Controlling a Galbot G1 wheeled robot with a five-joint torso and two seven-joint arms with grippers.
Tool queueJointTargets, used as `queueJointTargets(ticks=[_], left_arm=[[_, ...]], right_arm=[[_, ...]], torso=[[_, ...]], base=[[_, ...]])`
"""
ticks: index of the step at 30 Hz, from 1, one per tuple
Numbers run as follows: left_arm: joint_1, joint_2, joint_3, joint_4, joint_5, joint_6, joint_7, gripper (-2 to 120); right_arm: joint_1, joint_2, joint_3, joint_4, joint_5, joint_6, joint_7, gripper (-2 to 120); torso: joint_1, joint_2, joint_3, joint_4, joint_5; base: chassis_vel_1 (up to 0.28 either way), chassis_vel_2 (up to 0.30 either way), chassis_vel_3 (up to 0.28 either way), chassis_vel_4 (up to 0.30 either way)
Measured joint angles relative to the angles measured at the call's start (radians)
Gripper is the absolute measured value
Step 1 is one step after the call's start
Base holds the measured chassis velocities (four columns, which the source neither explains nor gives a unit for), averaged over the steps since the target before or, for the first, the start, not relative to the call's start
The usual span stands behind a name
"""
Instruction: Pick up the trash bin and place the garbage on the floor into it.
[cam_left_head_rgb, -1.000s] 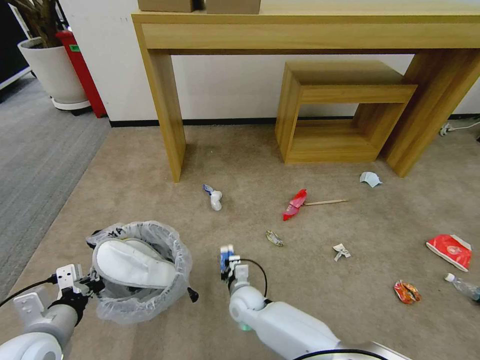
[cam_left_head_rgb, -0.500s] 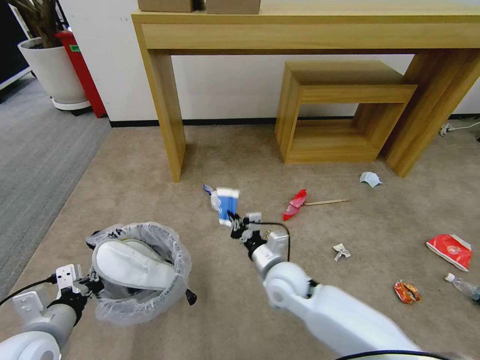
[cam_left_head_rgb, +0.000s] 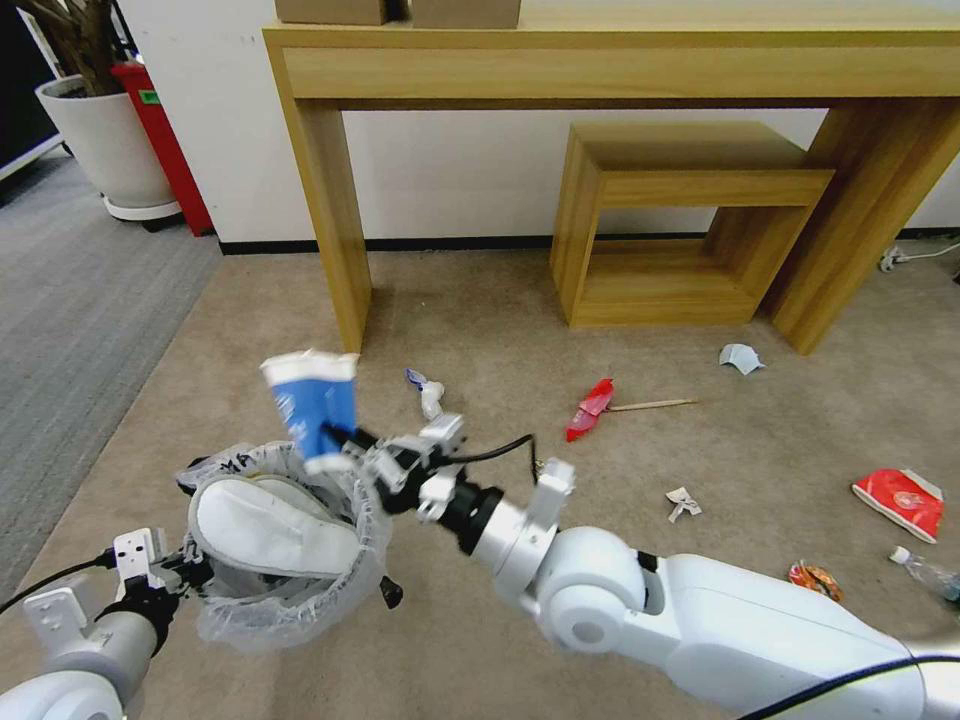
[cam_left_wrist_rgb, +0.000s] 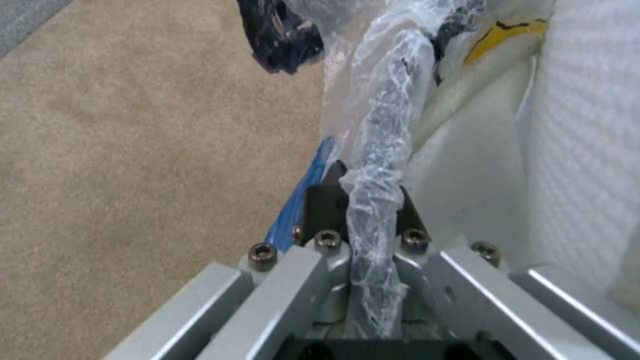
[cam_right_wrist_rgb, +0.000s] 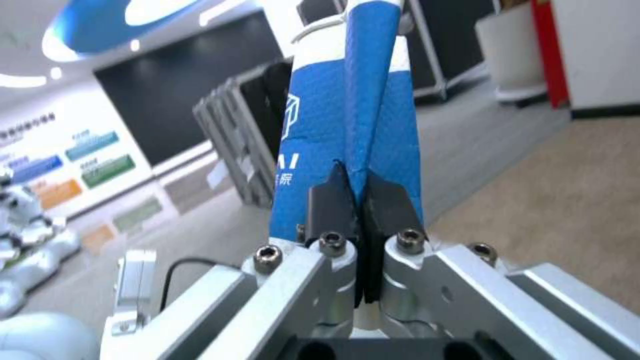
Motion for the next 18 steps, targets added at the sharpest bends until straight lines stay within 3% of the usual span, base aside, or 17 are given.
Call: queueJointTargets(ticks=[7, 18], left_arm=[[0.004, -0.024, -0.007, -0.028, 0.002, 0.0, 0.001, 1], [0.024, -0.032, -0.018, -0.055, -0.005, -0.004, 0.003, 1]], right_arm=[[0.134, 0.079, -0.137, -0.052, 0.056, -0.056, 0.1, 0], [0.141, 0.236, -0.235, -0.215, 0.011, -0.11, 0.196, 0]], torso=[[0.0, 0.0, 0.0, -0.0001, -0.0001], [0.0, 0.0, 0.0, -0.0001, -0.0001]], base=[[0.0, 0.0, 0.0, 0.0], [0.0, 0.0, 0.0, 0.0]])
